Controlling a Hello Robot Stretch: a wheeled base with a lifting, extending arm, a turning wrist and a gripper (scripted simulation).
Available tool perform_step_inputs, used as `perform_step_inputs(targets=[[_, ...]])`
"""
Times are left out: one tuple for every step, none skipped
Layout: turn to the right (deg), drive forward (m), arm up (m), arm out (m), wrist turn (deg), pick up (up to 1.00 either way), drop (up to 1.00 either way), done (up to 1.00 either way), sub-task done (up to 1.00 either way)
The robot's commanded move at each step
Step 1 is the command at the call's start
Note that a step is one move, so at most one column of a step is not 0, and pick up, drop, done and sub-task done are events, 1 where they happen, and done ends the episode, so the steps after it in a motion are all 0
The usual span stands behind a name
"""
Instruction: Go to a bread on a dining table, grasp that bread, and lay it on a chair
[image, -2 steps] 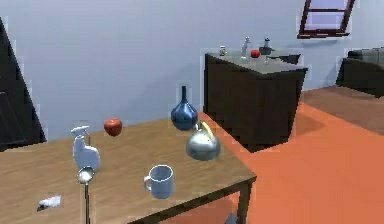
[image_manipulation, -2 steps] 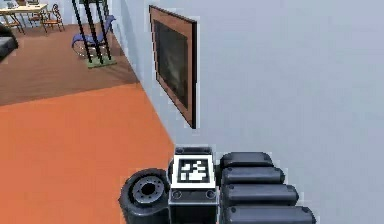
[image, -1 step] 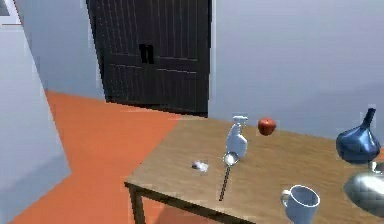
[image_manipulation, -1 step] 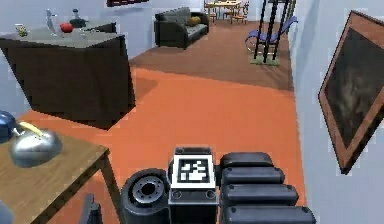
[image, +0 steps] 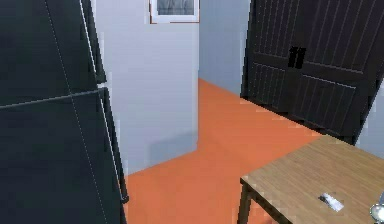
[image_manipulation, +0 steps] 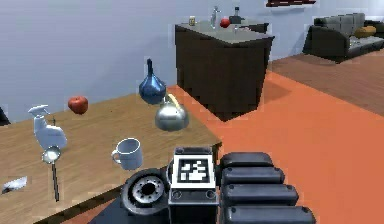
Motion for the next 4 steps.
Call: perform_step_inputs(targets=[[0.0,0.0,0.0,0.3,0.0,0.0,0.0,0.0,0.0],[0.0,0.0,0.0,0.0,39.0,0.0,0.0,0.0,0.0],[0.0,0.0,-0.32,0.0,0.0,0.0,0.0,0.0,0.0],[0.0,0.0,-0.5,0.0,0.0,0.0,0.0,0.0,0.0]])
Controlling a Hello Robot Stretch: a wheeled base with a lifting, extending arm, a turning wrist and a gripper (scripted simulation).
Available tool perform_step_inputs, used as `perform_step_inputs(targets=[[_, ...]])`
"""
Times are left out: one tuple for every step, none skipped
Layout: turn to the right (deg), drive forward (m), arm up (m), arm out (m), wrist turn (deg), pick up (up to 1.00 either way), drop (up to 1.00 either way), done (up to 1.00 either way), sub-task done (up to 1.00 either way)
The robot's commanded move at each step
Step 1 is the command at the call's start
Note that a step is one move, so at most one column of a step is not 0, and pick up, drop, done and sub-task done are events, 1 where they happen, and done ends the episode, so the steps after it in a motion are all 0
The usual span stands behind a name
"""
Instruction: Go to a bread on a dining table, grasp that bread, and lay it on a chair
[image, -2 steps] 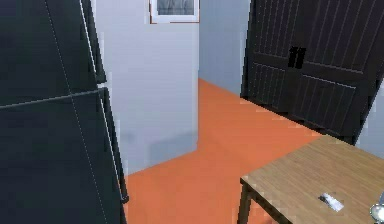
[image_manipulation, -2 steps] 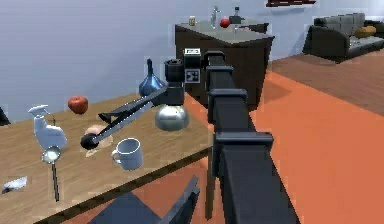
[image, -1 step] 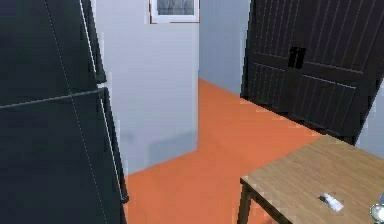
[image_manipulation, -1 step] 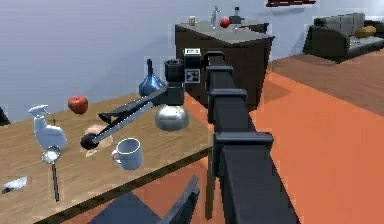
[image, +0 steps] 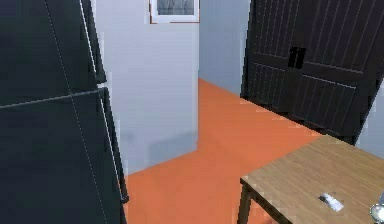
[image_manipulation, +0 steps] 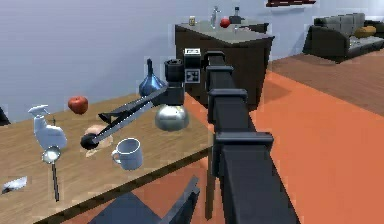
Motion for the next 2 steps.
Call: perform_step_inputs(targets=[[0.0,0.0,0.0,0.0,0.0,0.0,1.0,0.0,0.0],[0.0,0.0,0.0,-0.1,0.0,0.0,0.0,0.0,0.0]])
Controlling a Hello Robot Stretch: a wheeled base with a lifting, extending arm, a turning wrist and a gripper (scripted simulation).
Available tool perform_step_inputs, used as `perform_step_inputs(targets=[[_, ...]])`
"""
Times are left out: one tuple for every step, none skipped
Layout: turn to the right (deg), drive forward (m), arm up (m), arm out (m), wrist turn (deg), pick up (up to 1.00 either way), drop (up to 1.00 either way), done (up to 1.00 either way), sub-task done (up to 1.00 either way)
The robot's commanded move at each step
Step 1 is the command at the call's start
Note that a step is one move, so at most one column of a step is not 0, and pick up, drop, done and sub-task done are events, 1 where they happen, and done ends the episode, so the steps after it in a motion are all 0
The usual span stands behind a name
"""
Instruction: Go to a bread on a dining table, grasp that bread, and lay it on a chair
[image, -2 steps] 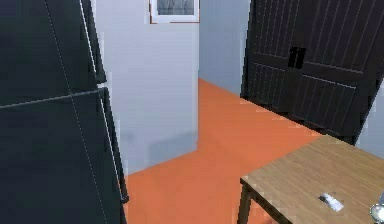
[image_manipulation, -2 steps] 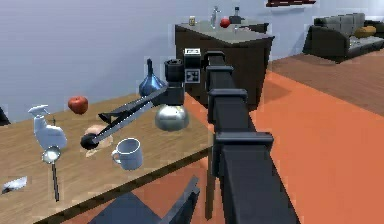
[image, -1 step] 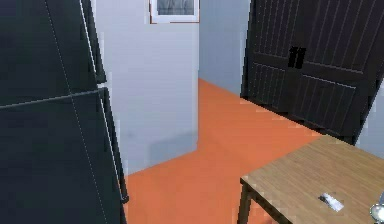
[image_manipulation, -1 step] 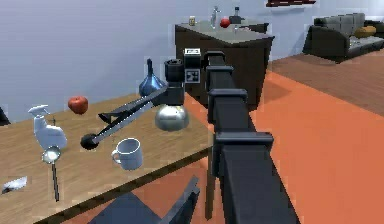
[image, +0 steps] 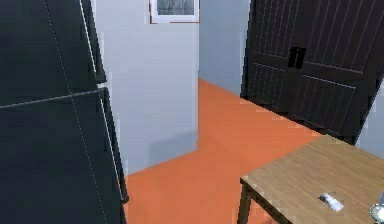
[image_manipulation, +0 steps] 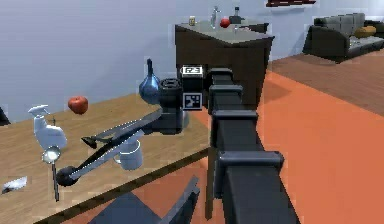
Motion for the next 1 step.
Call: perform_step_inputs(targets=[[0.0,0.0,0.0,0.0,0.0,0.0,0.0,1.0,0.0]])
